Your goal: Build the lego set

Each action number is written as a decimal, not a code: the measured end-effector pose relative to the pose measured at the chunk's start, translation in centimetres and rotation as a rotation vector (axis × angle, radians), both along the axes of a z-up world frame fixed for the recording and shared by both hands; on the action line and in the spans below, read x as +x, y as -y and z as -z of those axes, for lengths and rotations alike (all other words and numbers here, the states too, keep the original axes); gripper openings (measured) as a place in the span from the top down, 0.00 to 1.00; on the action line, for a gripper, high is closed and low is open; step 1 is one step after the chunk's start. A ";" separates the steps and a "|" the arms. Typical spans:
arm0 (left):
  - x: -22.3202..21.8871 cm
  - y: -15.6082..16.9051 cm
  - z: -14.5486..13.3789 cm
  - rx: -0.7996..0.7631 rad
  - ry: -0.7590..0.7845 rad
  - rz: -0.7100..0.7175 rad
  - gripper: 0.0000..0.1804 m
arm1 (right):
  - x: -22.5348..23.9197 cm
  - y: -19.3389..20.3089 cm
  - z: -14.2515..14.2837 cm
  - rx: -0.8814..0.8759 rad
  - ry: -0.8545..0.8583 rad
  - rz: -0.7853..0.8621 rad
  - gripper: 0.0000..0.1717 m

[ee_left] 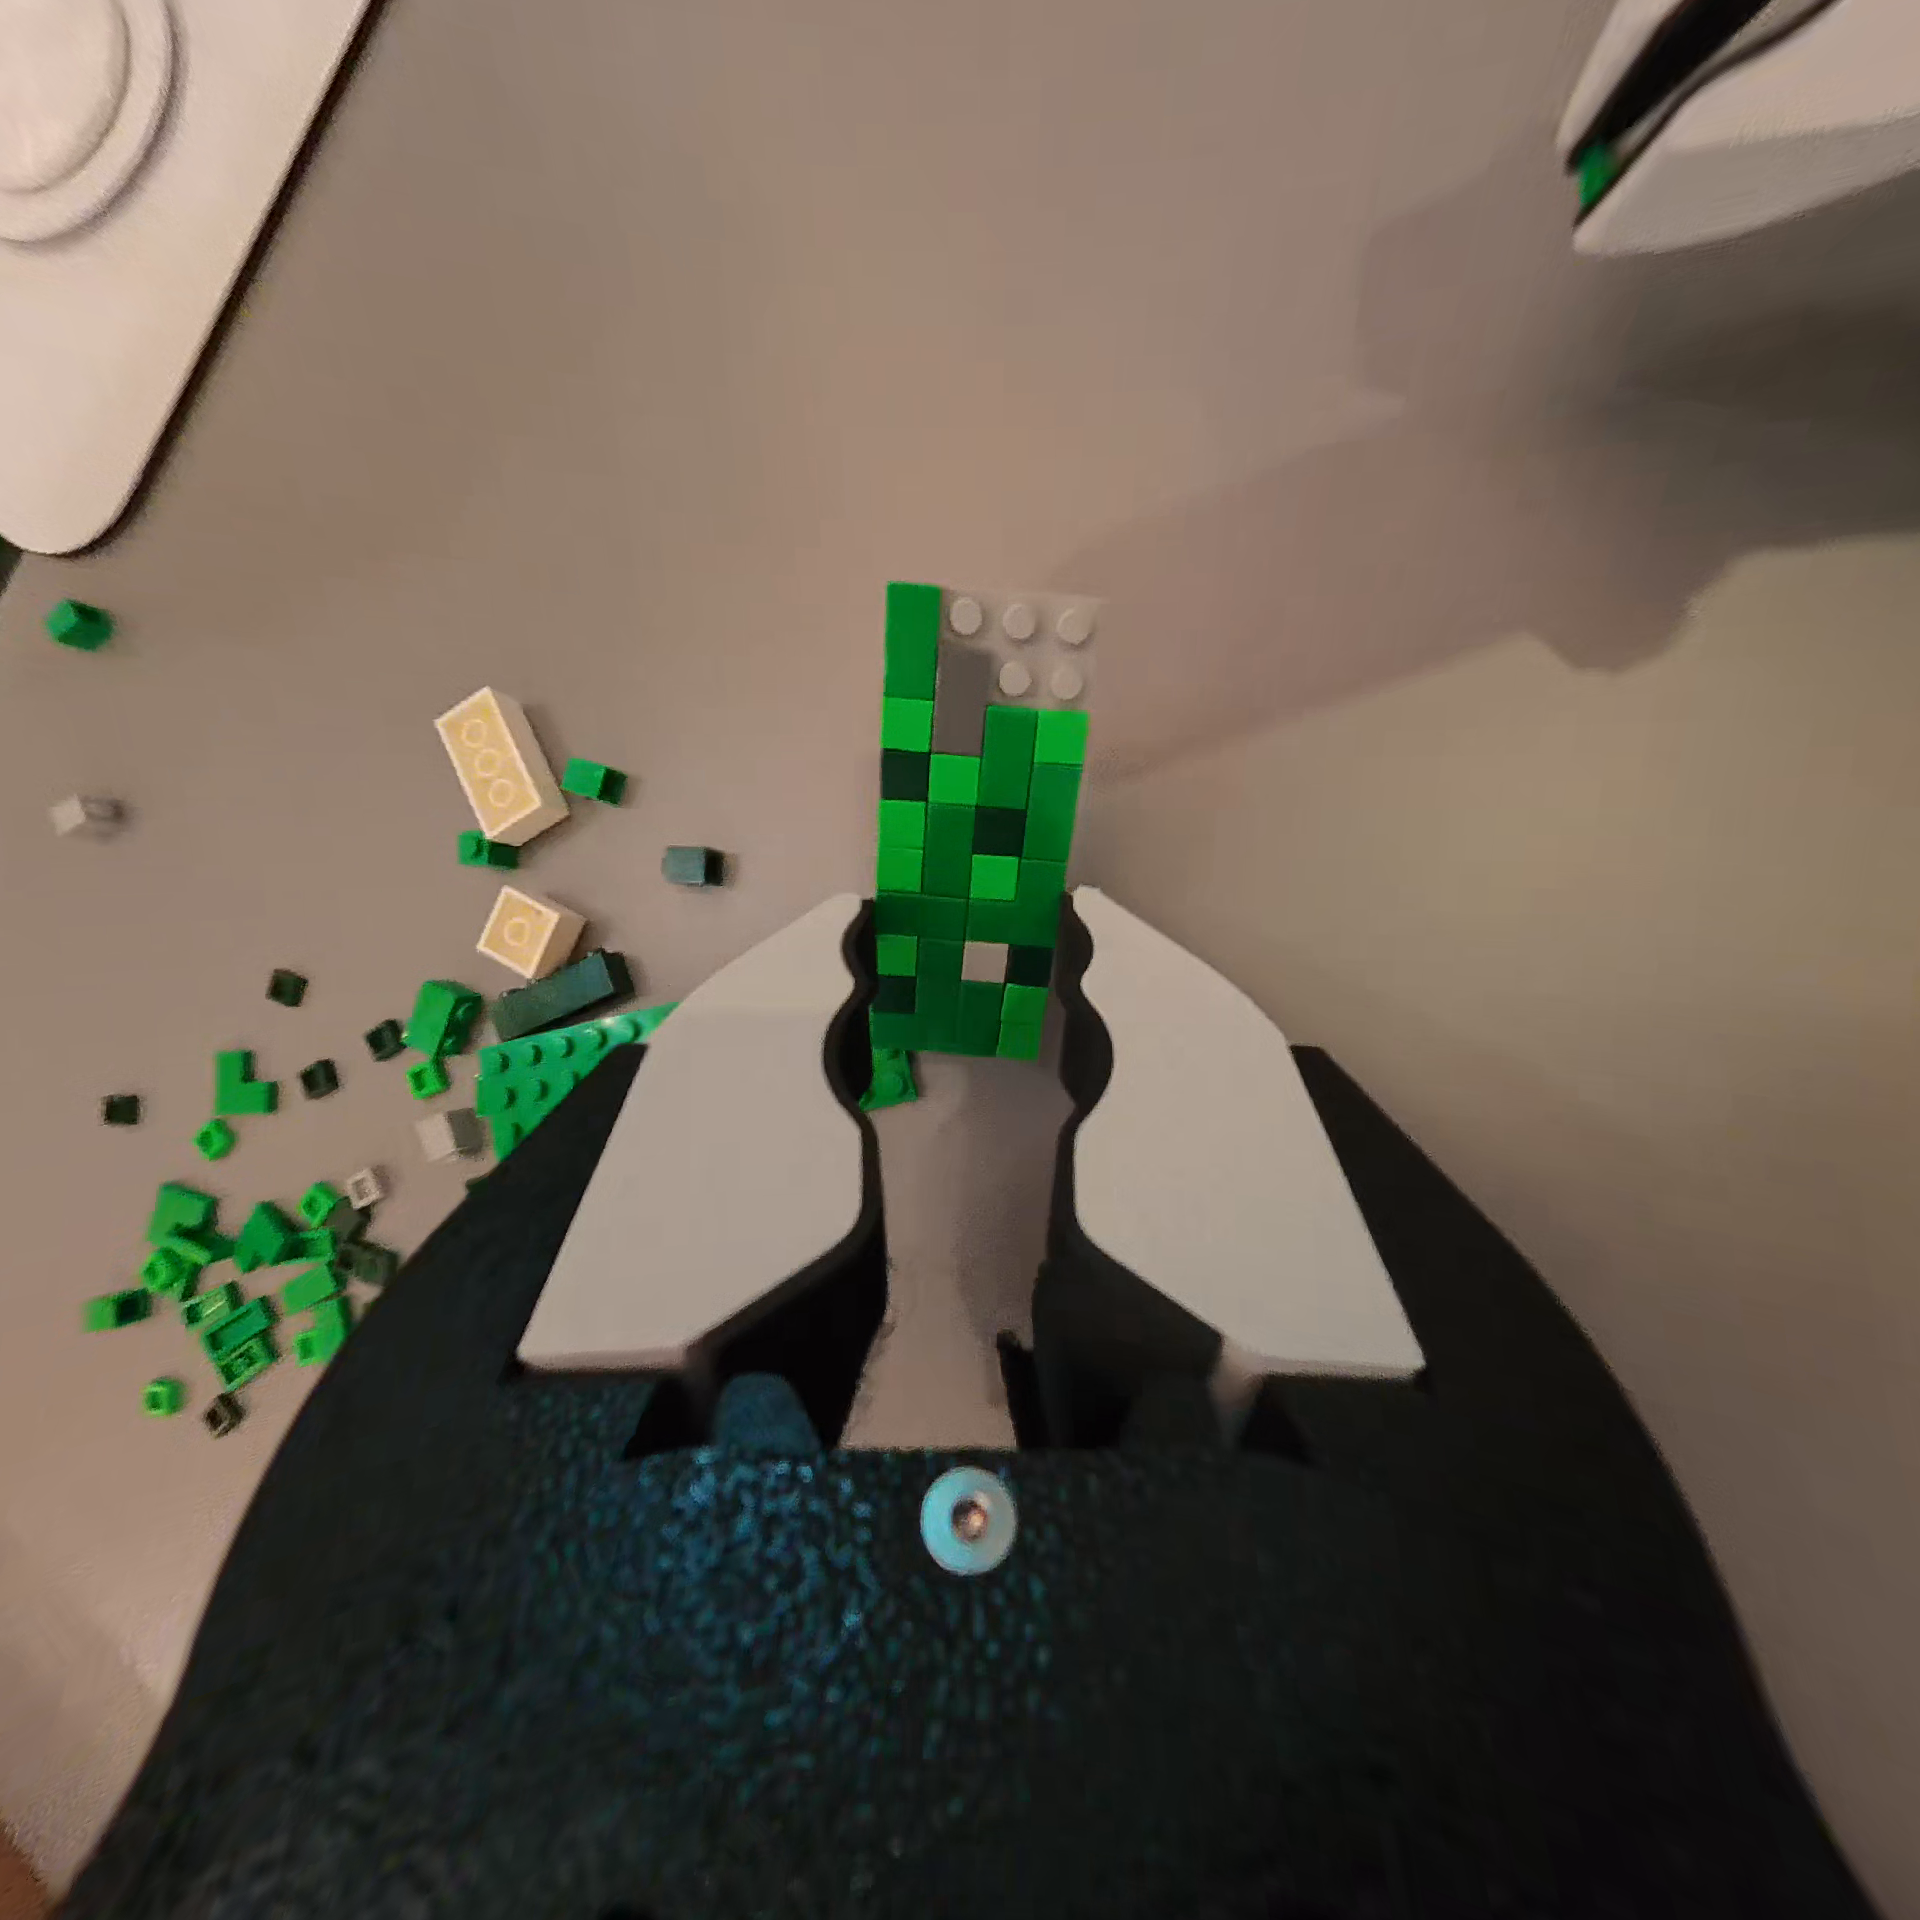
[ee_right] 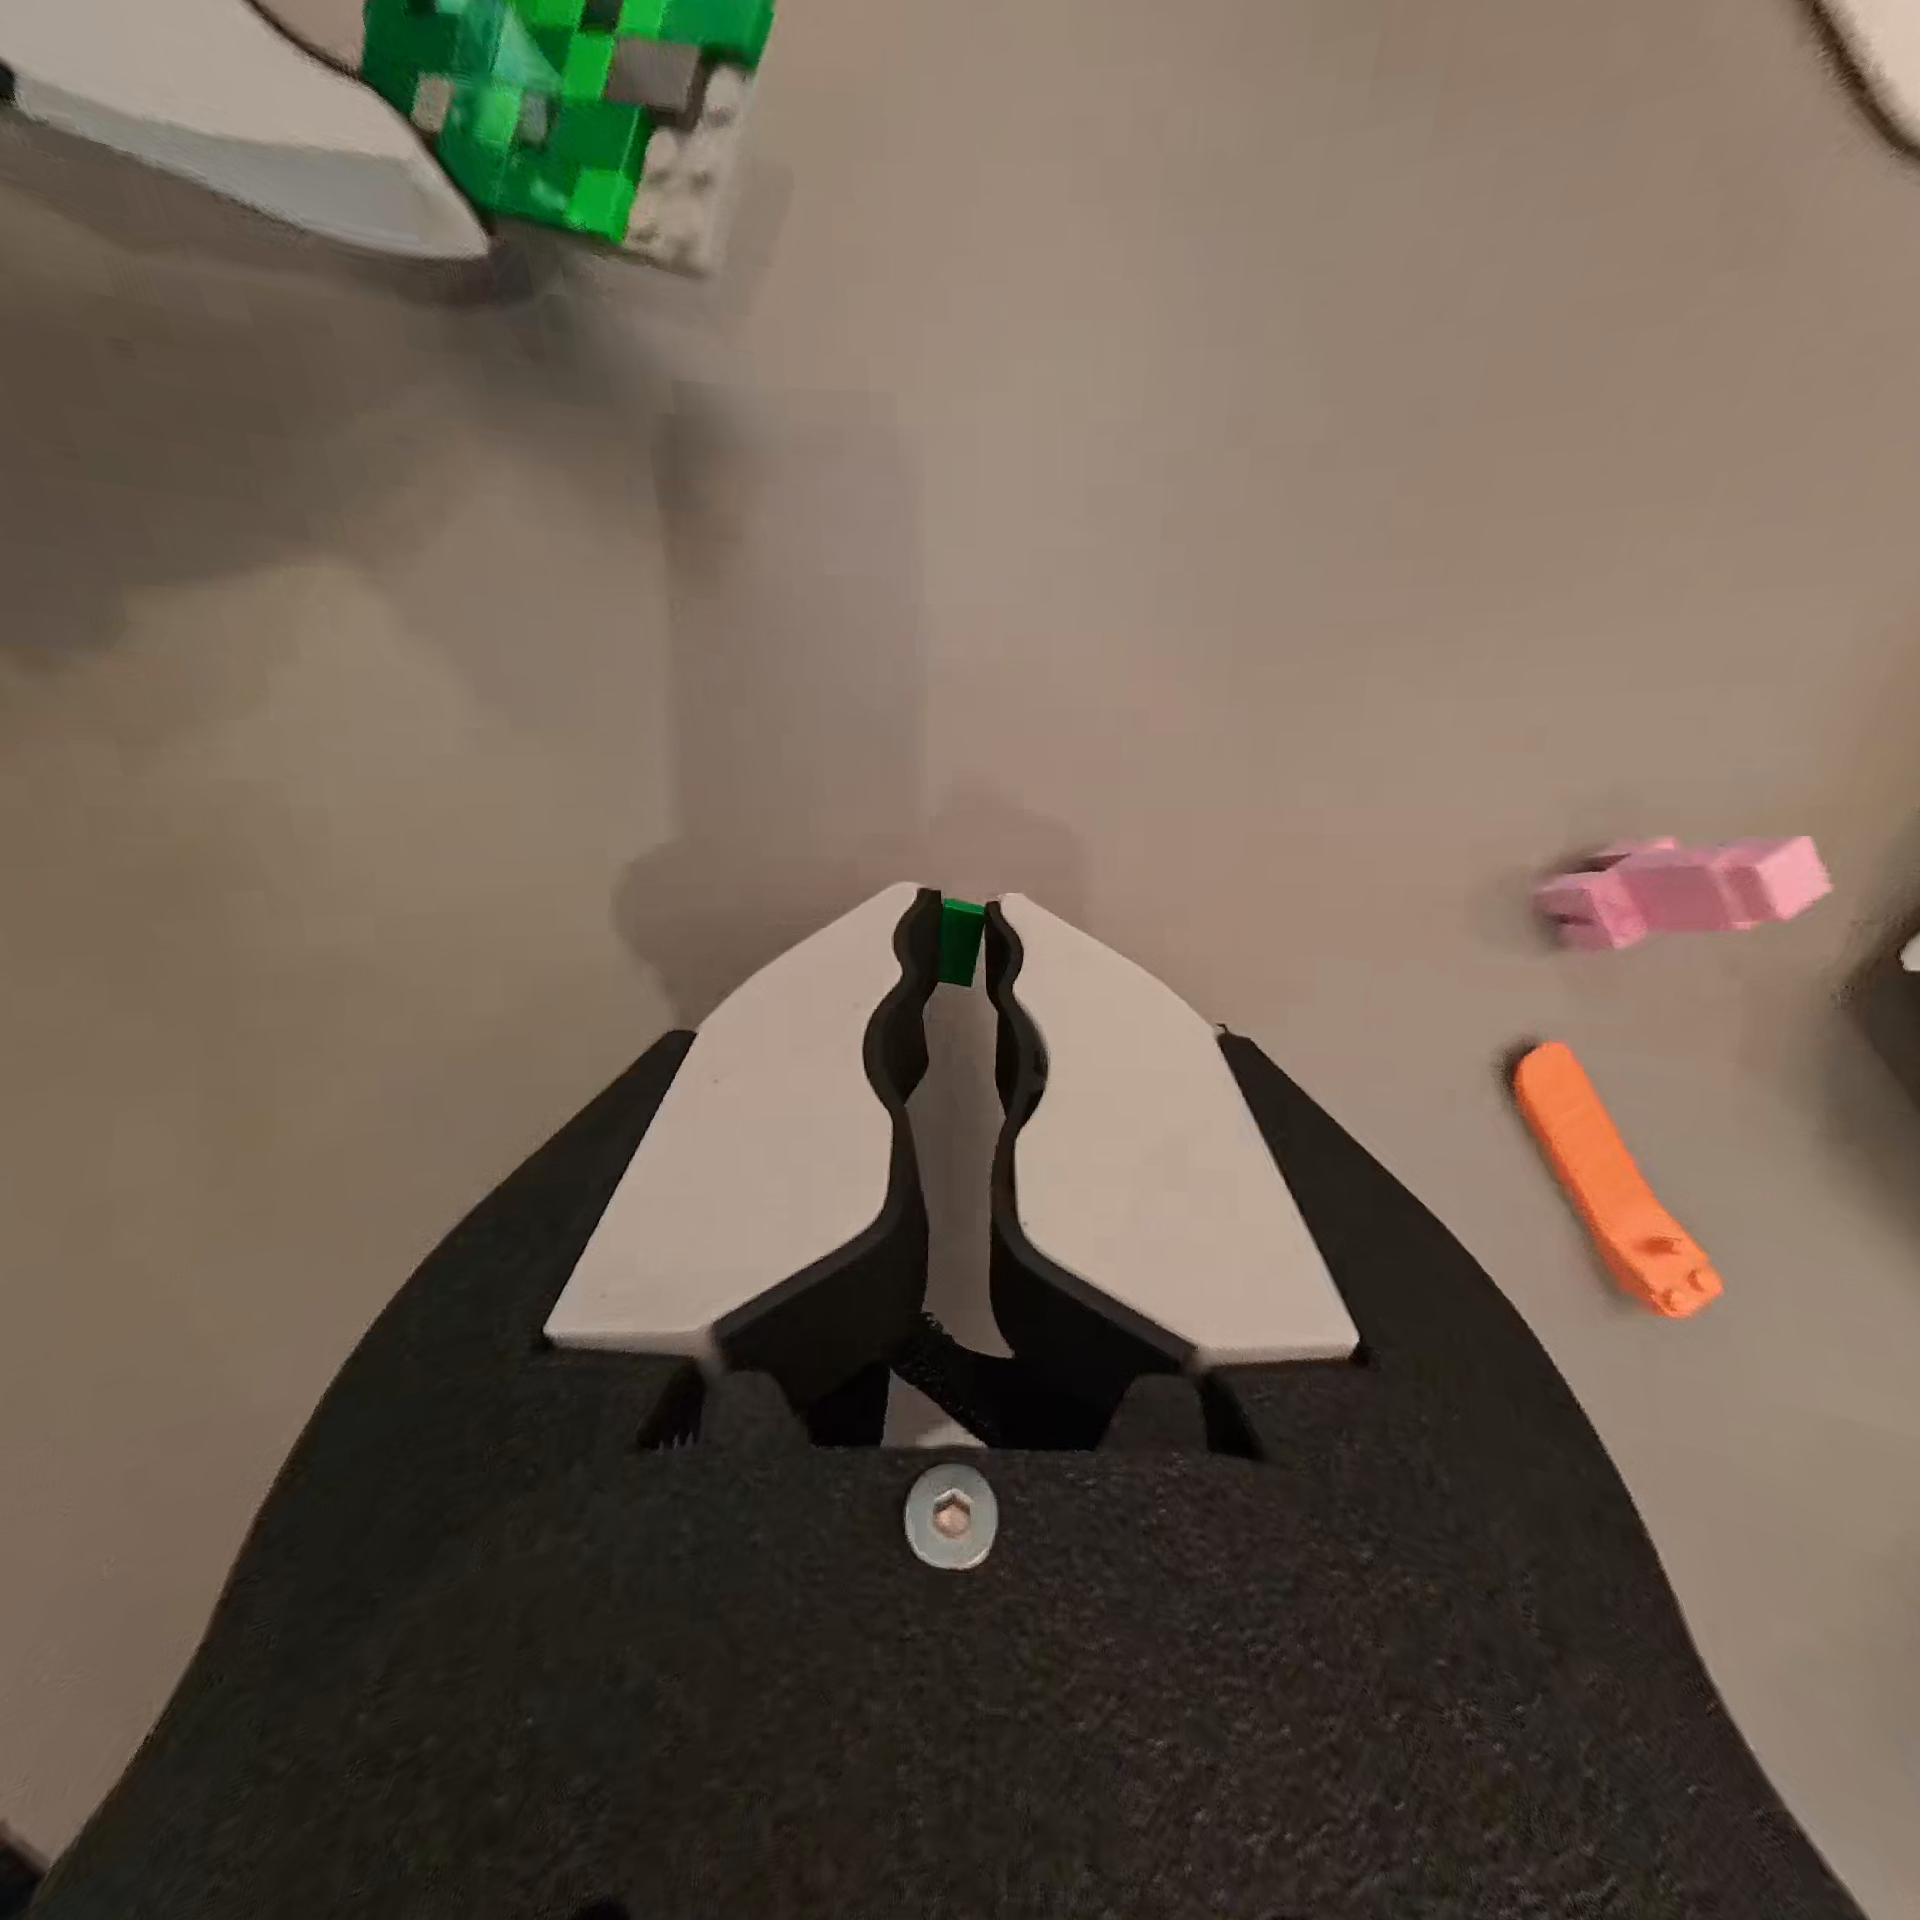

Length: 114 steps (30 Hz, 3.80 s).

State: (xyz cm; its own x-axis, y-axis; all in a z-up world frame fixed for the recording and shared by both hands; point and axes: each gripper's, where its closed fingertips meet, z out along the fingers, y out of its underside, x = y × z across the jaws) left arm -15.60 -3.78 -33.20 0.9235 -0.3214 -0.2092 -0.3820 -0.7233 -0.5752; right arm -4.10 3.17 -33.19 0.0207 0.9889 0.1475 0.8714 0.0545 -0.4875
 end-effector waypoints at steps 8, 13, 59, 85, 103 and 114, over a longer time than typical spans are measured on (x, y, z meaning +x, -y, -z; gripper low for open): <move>-0.2 0.0 0.0 0.060 -0.121 0.117 0.82 | 0.8 1.9 2.2 -0.039 0.170 0.041 0.96; 0.7 0.1 0.4 0.064 -0.138 0.164 0.82 | 0.7 1.9 2.5 -0.066 0.184 0.079 0.87; 7.6 5.1 0.0 -0.110 0.242 0.587 0.82 | 1.2 2.5 2.2 -0.090 -0.125 -0.860 0.91; 7.5 4.1 1.6 -0.198 0.238 0.294 0.82 | -2.7 8.0 -0.6 0.037 0.018 -0.838 0.91; 7.7 4.5 1.5 -0.206 0.239 0.314 0.82 | -2.5 8.4 -0.6 0.081 0.058 -0.834 0.91; 7.9 4.5 1.5 -0.208 0.234 0.322 0.82 | -2.3 8.4 -0.5 0.086 0.068 -0.829 0.91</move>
State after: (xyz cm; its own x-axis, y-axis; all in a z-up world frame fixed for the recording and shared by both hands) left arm -7.74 -8.32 -34.72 0.7843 -0.6135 0.0925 -0.4837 -0.6980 -0.5280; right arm -6.39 -5.26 -32.65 -0.7202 0.6649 0.1980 0.5599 0.7256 -0.4000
